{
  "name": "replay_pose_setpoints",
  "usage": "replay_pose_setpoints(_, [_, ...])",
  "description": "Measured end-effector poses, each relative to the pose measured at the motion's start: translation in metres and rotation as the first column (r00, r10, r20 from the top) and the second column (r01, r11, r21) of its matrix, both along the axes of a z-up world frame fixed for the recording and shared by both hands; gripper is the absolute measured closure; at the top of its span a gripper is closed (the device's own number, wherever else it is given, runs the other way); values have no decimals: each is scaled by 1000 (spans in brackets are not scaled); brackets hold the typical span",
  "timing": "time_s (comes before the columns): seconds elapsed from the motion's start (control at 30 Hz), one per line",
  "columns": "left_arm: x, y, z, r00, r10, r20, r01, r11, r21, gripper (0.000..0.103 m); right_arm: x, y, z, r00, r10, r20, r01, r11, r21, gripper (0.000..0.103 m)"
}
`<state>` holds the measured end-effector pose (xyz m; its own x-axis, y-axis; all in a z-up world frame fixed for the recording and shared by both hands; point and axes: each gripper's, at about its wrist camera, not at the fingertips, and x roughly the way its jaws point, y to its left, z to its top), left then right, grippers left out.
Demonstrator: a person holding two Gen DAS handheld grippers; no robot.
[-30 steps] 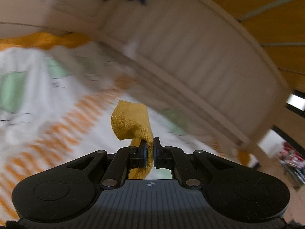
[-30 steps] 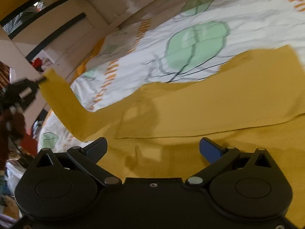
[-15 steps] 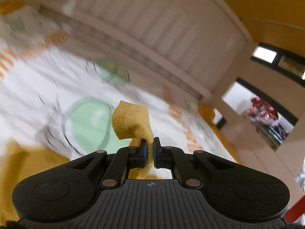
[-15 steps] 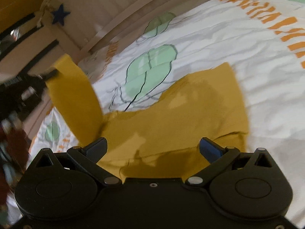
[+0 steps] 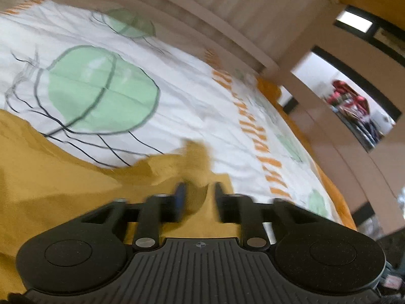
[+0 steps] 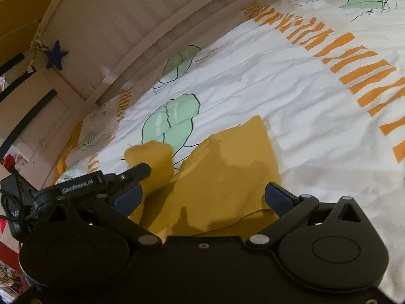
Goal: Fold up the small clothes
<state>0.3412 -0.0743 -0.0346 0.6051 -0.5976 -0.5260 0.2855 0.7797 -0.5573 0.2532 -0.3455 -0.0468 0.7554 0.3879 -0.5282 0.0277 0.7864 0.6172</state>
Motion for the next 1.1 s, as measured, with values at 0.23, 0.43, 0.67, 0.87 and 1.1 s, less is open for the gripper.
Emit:
replay_pose_setpoints(0.23, [-27, 17, 10, 996, -11, 86, 6, 998, 68, 60, 2, -1, -3, 1000, -10, -9, 10, 1000, -26, 0])
replay_pose_setpoints(0.43, [-49, 55, 4, 989, 74, 127, -104, 962, 253, 59, 3, 7, -4, 1000, 20, 1, -20, 998, -67, 0])
replay_pose_setpoints(0.67, [-71, 103, -17, 980, 163, 116, -196, 903, 383, 58, 7, 21, -8, 997, 76, 15, -74, 991, -112, 0])
replay_pose_setpoints(0.87, [-88, 127, -32, 972, 221, 76, -233, 888, 396, 58, 9, 32, -12, 993, 116, 22, -112, 984, -137, 0])
replay_pose_setpoints(1.1, [-90, 140, -50, 968, 243, 67, -250, 888, 387, 58, 8, 44, -17, 986, 163, 35, -155, 974, -168, 0])
